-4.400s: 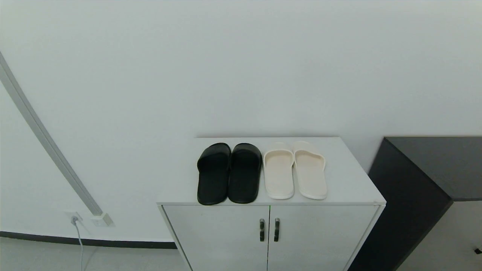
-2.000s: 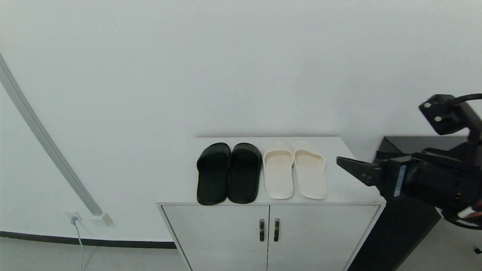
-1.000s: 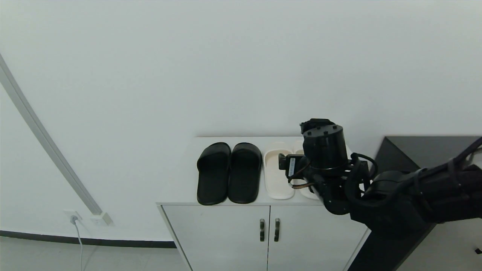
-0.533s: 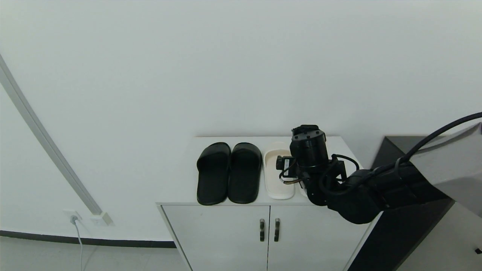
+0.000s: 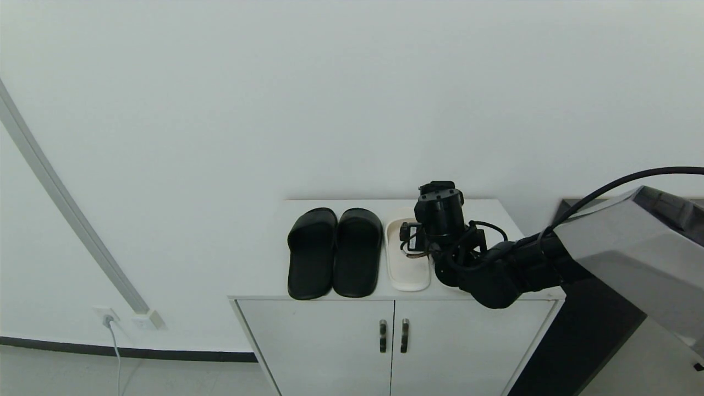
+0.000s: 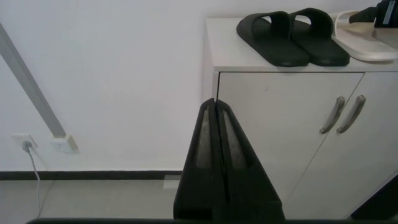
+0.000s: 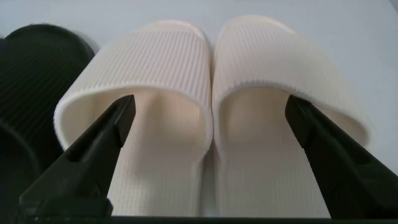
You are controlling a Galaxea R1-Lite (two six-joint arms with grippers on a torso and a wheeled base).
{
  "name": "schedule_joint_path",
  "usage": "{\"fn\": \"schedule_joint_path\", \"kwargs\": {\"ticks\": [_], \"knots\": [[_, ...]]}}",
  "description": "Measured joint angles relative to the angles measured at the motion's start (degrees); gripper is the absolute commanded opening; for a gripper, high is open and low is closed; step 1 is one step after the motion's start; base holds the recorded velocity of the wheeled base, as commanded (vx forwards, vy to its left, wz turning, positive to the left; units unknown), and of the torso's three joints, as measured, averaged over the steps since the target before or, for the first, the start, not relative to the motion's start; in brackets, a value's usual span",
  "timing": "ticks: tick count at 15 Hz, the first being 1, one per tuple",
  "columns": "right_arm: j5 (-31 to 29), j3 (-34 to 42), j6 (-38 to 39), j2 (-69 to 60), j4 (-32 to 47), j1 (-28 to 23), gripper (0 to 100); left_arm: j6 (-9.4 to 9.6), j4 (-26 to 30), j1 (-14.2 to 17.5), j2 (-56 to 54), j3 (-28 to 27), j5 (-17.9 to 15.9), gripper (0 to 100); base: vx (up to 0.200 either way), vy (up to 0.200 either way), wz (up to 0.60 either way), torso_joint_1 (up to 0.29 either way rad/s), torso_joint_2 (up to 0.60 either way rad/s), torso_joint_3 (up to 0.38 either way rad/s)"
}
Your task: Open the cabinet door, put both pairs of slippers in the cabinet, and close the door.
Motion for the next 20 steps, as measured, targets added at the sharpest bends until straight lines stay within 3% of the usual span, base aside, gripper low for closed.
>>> {"fn": "schedule_joint_path", "kwargs": {"ticks": [2,3,15,20], "knots": [[0.11,-1.5,-0.39,1.34,0.0,-0.51,100,0.0,-0.05,0.0,0.0,0.0,-0.02,0,0.0,0.0,0.0,0.0,0.0,0.0],[0.09,-1.82,-0.41,1.79,-0.06,-0.71,0,-0.02,-0.02,0.0,0.0,0.0,0.0,0,0.0,0.0,0.0,0.0,0.0,0.0],[-0.4,-1.49,-1.91,1.57,-0.24,-0.96,0,0.04,0.0,0.0,0.0,0.0,-0.02,0,0.0,0.0,0.0,0.0,0.0,0.0],[1.76,7.27,-5.12,-8.41,-0.88,0.96,0,0.06,-0.07,0.0,0.0,0.0,0.09,0,0.0,0.0,0.0,0.0,0.0,0.0]]}}
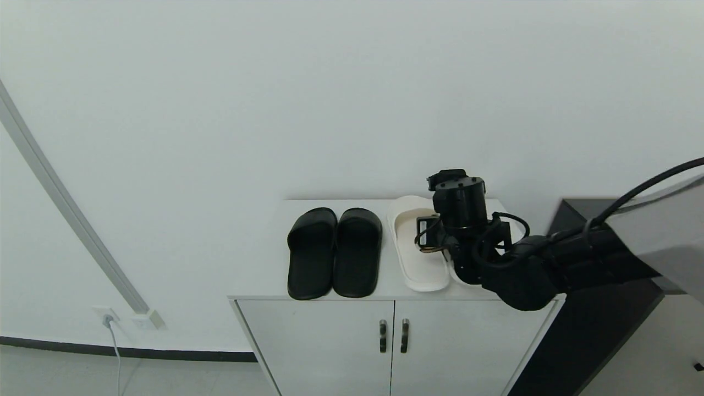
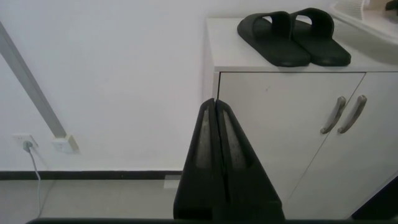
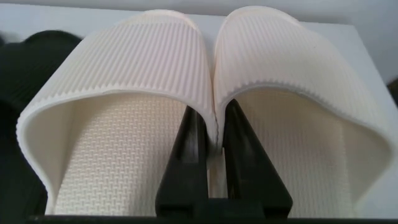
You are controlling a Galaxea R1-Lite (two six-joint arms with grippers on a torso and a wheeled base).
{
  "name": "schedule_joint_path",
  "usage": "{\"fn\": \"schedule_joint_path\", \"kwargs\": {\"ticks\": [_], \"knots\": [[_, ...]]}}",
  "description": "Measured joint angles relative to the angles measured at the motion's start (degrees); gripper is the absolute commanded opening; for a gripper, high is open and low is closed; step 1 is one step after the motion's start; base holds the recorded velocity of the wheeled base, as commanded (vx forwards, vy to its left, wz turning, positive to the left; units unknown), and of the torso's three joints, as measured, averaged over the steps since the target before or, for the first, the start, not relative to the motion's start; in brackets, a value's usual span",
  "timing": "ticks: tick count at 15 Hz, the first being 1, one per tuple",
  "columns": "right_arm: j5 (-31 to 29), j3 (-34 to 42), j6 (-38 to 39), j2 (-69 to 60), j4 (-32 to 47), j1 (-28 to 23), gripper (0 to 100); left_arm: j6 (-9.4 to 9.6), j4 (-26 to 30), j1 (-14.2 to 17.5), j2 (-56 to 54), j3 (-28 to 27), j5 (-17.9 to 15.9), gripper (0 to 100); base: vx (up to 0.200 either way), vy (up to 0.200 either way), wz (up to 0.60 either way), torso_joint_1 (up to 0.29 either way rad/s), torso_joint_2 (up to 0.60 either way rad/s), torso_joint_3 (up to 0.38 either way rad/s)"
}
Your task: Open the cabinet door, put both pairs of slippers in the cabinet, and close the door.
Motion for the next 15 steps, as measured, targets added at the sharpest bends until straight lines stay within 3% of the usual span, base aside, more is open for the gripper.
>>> {"fn": "schedule_joint_path", "kwargs": {"ticks": [3,9,15], "knots": [[6.18,10.31,-2.3,-8.9,-0.49,2.57,0,0.0,-0.02,0.0,0.0,0.0,0.0,0,0.0,0.0,0.0,0.0,0.0,0.0],[27.56,28.92,-4.51,-27.34,-1.01,7.4,0,0.0,-0.02,0.0,0.0,0.0,-0.01,0,0.0,0.0,0.0,0.0,0.0,0.0],[29.12,32.67,-5.14,-32.52,-1.19,8.08,0,0.02,-0.02,0.0,0.0,0.0,0.0,0,0.0,0.0,0.0,0.0,0.0,0.0]]}}
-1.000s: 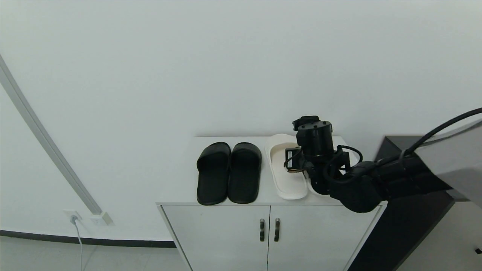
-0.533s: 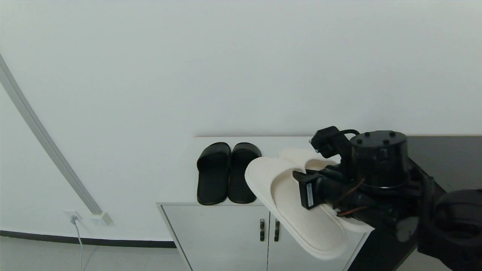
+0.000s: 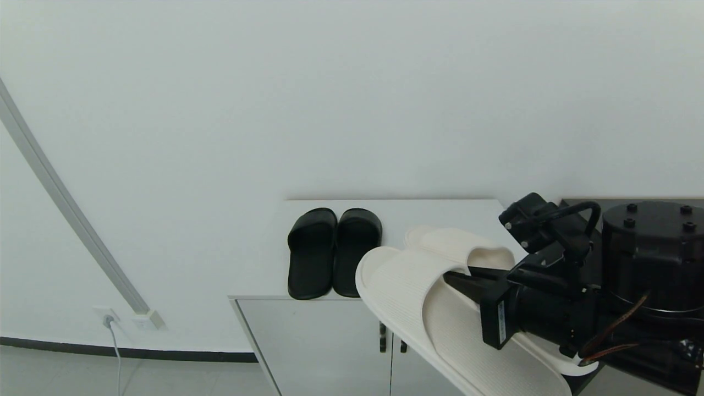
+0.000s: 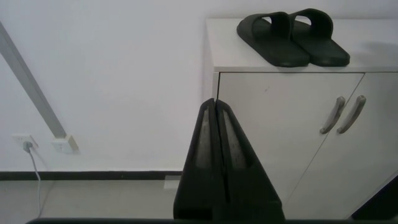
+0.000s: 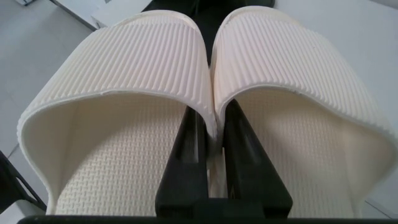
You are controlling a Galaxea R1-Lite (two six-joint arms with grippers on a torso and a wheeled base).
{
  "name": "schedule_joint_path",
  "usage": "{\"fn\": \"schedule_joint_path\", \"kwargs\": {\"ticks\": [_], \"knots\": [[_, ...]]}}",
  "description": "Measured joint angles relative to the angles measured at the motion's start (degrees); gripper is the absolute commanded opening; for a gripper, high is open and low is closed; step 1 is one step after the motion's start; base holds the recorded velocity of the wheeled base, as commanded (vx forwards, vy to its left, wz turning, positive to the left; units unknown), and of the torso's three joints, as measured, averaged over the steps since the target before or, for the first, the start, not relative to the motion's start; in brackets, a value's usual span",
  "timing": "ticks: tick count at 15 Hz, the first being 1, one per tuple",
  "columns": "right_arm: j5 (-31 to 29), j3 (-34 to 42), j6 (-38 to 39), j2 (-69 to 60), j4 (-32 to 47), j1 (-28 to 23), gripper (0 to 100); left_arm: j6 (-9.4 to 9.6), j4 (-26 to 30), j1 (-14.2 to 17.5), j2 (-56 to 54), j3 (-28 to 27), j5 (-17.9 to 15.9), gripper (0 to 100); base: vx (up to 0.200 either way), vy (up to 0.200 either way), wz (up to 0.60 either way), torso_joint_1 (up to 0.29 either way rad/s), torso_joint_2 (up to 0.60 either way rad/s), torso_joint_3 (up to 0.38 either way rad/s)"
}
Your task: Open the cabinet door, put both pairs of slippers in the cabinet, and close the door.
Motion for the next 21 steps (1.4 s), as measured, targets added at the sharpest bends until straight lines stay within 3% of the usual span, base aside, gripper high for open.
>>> {"fn": "schedule_joint_path", "kwargs": {"ticks": [9,21], "knots": [[0.52,1.0,-0.35,0.46,0.0,0.02,0,0.0,0.0,0.0,0.0,0.0,-0.06,0,-0.178,0.0,0.0,0.003,0.0,0.003],[0.62,2.15,-0.71,0.66,-0.04,0.0,0,-0.11,0.0,0.0,0.0,0.0,-0.01,0,0.0,0.0,0.0,0.0,0.0,0.0]]}}
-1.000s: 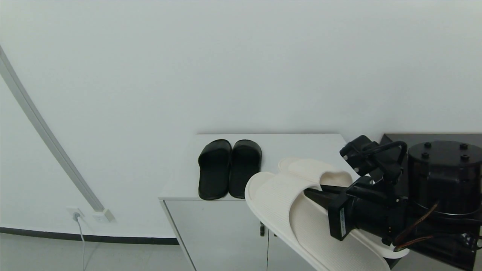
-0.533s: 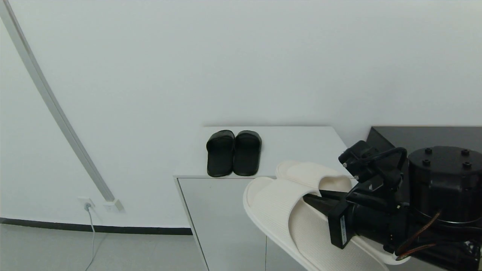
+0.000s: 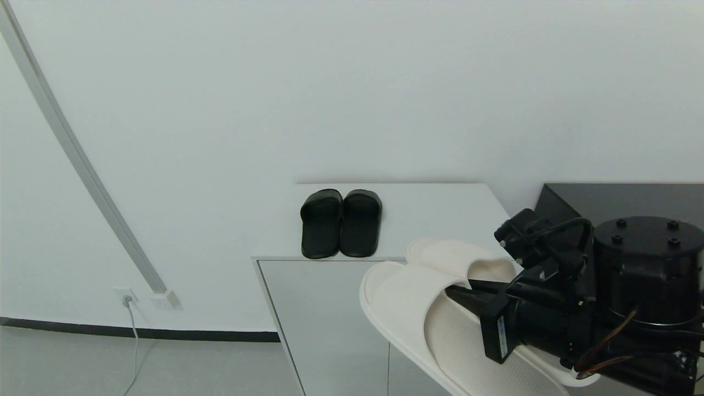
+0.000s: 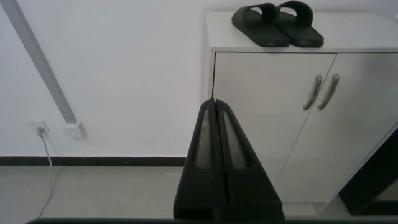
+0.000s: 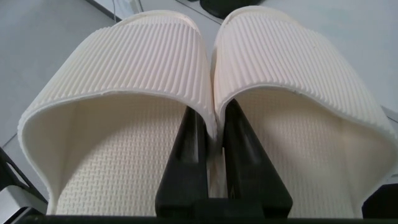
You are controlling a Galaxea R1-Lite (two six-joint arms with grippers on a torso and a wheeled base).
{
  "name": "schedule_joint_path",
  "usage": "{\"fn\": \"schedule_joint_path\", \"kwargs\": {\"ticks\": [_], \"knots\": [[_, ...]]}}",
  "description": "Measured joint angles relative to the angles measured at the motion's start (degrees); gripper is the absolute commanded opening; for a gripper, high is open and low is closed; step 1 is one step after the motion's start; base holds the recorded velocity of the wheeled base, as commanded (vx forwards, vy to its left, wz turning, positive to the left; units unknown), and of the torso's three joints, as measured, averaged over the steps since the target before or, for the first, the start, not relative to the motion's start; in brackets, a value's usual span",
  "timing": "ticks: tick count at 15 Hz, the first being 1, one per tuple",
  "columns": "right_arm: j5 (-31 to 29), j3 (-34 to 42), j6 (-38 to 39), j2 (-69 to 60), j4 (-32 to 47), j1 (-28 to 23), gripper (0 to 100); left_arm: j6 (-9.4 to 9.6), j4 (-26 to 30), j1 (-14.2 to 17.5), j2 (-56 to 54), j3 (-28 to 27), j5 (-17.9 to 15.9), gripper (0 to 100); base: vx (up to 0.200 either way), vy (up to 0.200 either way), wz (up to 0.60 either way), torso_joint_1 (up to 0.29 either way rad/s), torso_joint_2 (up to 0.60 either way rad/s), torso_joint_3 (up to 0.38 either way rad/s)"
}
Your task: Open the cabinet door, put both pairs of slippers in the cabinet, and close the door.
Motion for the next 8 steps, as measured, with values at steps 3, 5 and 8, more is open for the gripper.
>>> {"fn": "schedule_joint_path", "kwargs": {"ticks": [3,5,8], "knots": [[0.04,0.01,-0.33,0.22,0.0,0.11,0,0.02,0.0,0.0,0.0,0.0,0.01,0,0.0,0.0,0.0,0.0,0.0,0.0],[0.04,0.09,-0.39,0.3,0.0,0.11,0,0.0,0.0,0.0,0.0,0.0,0.01,0,0.0,0.0,0.0,0.0,0.0,0.0],[0.06,0.2,-0.63,0.37,-0.02,0.11,0,0.15,0.0,0.0,0.0,0.0,0.17,0,0.0,0.0,0.0,-0.141,0.32,0.173]]}}
